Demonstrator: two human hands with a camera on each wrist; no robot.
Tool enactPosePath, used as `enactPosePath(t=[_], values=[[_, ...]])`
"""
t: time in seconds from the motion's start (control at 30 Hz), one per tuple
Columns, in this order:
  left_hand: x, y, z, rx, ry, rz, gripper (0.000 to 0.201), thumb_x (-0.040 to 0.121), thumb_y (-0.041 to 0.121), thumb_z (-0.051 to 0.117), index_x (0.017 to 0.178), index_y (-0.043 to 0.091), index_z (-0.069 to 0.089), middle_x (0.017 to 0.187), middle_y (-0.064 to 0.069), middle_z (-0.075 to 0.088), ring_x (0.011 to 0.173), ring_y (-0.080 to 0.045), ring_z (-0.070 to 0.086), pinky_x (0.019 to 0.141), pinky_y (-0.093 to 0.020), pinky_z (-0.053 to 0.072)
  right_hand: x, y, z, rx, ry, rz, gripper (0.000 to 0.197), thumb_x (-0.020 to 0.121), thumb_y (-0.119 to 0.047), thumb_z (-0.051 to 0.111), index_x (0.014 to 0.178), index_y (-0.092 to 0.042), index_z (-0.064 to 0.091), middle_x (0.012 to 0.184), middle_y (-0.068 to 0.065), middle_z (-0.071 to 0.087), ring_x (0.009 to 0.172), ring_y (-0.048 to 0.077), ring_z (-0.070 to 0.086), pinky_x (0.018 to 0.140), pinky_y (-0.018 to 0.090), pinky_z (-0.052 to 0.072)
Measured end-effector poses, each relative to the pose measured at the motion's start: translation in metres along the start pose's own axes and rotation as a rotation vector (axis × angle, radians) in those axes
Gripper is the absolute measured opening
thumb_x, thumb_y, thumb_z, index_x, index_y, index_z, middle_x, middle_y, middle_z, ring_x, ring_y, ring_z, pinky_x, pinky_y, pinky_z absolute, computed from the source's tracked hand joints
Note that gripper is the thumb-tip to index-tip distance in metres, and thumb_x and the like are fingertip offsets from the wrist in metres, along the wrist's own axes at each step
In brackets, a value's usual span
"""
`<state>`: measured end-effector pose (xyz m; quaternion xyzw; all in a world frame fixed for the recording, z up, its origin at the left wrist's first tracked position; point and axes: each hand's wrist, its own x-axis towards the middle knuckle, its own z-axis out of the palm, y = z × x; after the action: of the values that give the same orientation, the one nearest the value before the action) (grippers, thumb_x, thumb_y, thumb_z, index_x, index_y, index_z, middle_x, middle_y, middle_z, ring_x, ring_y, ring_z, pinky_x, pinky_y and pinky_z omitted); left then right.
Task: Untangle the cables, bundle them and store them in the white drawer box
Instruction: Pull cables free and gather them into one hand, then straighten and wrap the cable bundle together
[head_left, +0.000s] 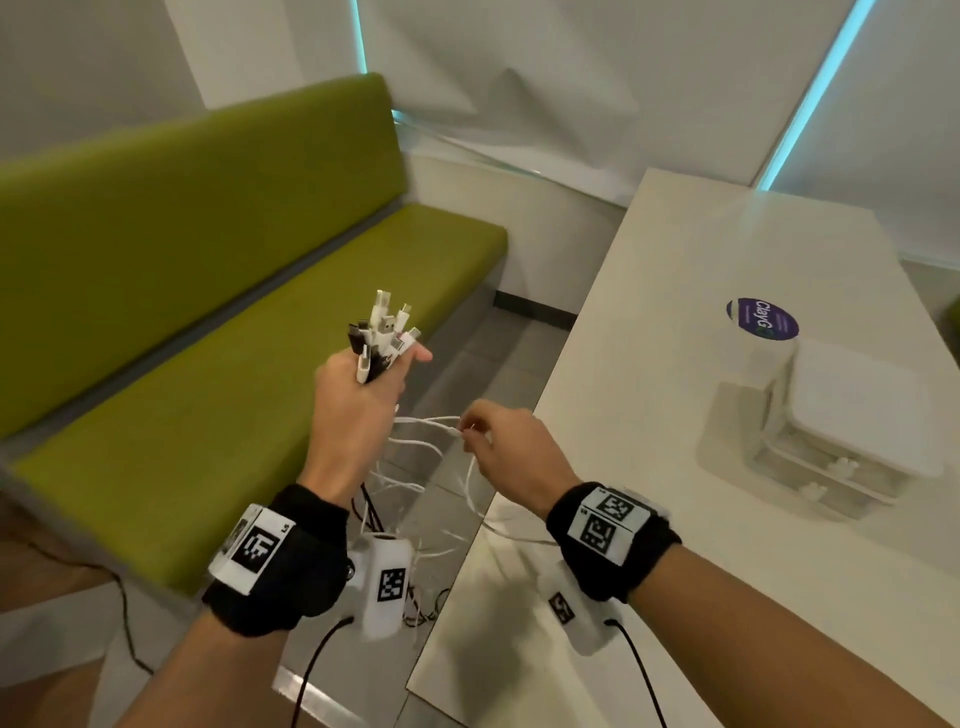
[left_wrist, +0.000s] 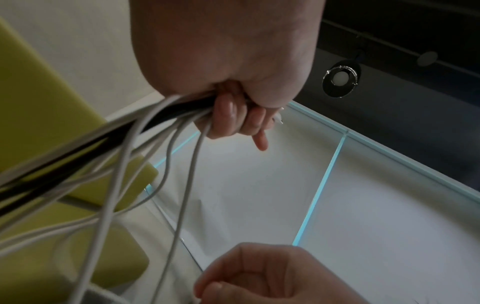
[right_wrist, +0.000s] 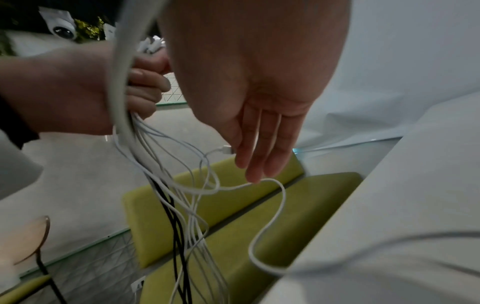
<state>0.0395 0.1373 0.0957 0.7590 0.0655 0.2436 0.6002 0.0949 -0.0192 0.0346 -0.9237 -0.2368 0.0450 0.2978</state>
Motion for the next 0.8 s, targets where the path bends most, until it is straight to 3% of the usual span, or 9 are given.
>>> enactPosePath(t=[0.13, 0.27, 0.37, 0.47, 0.63, 0.67, 0.73, 0.8], values=[[0.019, -0.006, -0.021, 0.016, 0.033, 0.013, 0.021, 0.098, 0.022, 0.056, 0.084, 0.024, 0.072, 0.051, 0.009, 0.03, 0.046, -0.011, 0.023, 0.041, -0.021, 0.018, 0.022, -0.012, 0.008, 0.072, 0.06, -0.029, 0.016, 0.096, -0.023, 0.049, 0.103, -0.023, 0.063, 0.096, -0.001, 0.074, 0.085, 0.021, 0.067, 0.079, 0.038, 0.054], [0.036, -0.016, -0.025, 0.008, 0.038, -0.04, 0.021, 0.098, 0.024, 0.057, 0.084, 0.024, 0.072, 0.048, 0.013, 0.032, 0.044, -0.007, 0.024, 0.041, -0.02, 0.02, 0.032, -0.021, 0.008, 0.115, -0.006, -0.044, 0.021, 0.101, -0.026, 0.048, 0.115, -0.02, 0.061, 0.108, -0.001, 0.071, 0.086, 0.017, 0.069, 0.083, 0.037, 0.055], [0.043, -0.019, -0.022, 0.007, -0.012, -0.072, 0.022, 0.098, 0.028, 0.056, 0.084, 0.023, 0.072, 0.047, 0.013, 0.033, 0.044, -0.006, 0.026, 0.041, -0.019, 0.022, 0.035, -0.029, -0.001, 0.185, -0.034, -0.049, 0.022, 0.099, -0.021, 0.049, 0.118, -0.022, 0.06, 0.106, -0.008, 0.069, 0.088, 0.009, 0.067, 0.086, 0.034, 0.056], [0.043, -0.01, -0.021, -0.021, -0.105, -0.065, 0.023, 0.097, 0.028, 0.056, 0.083, 0.023, 0.073, 0.052, 0.006, 0.035, 0.048, -0.011, 0.029, 0.045, -0.025, 0.024, 0.035, -0.046, -0.016, 0.276, -0.104, -0.081, 0.038, 0.09, -0.008, 0.053, 0.126, -0.022, 0.057, 0.106, -0.016, 0.065, 0.096, 0.004, 0.063, 0.089, 0.026, 0.054], [0.046, 0.012, -0.022, -0.103, -0.161, -0.169, 0.028, 0.099, 0.02, 0.053, 0.084, 0.001, 0.068, 0.047, 0.011, 0.046, 0.045, -0.004, 0.045, 0.049, -0.016, 0.04, 0.033, -0.081, -0.034, 0.413, -0.246, -0.038, 0.059, 0.083, -0.012, 0.069, 0.137, -0.02, 0.048, 0.117, -0.019, 0.059, 0.104, -0.006, 0.057, 0.091, 0.007, 0.044], [0.047, 0.017, -0.022, -0.09, -0.163, -0.18, 0.03, 0.099, 0.024, 0.054, 0.081, 0.004, 0.068, 0.048, 0.009, 0.046, 0.047, -0.006, 0.045, 0.052, -0.017, 0.042, 0.034, -0.088, -0.035, 0.428, -0.269, -0.031, 0.058, 0.083, -0.015, 0.071, 0.136, -0.021, 0.049, 0.119, -0.018, 0.06, 0.104, -0.01, 0.056, 0.092, 0.007, 0.042], [0.05, 0.024, -0.022, -0.062, -0.191, -0.187, 0.03, 0.098, 0.028, 0.055, 0.078, 0.011, 0.069, 0.055, 0.006, 0.054, 0.055, -0.009, 0.052, 0.06, -0.02, 0.046, 0.034, -0.099, -0.039, 0.498, -0.266, -0.027, 0.057, 0.082, -0.014, 0.075, 0.132, -0.023, 0.048, 0.112, -0.024, 0.059, 0.095, -0.022, 0.054, 0.083, 0.0, 0.04], [0.053, 0.027, -0.02, -0.051, -0.207, -0.202, 0.02, 0.096, 0.031, 0.059, 0.082, 0.022, 0.07, 0.082, 0.002, 0.069, 0.076, -0.008, 0.066, 0.076, -0.026, 0.052, 0.037, -0.106, -0.043, 0.574, -0.169, -0.059, 0.065, 0.079, -0.003, 0.076, 0.13, -0.029, 0.044, 0.111, -0.03, 0.054, 0.094, -0.027, 0.052, 0.079, -0.003, 0.038]])
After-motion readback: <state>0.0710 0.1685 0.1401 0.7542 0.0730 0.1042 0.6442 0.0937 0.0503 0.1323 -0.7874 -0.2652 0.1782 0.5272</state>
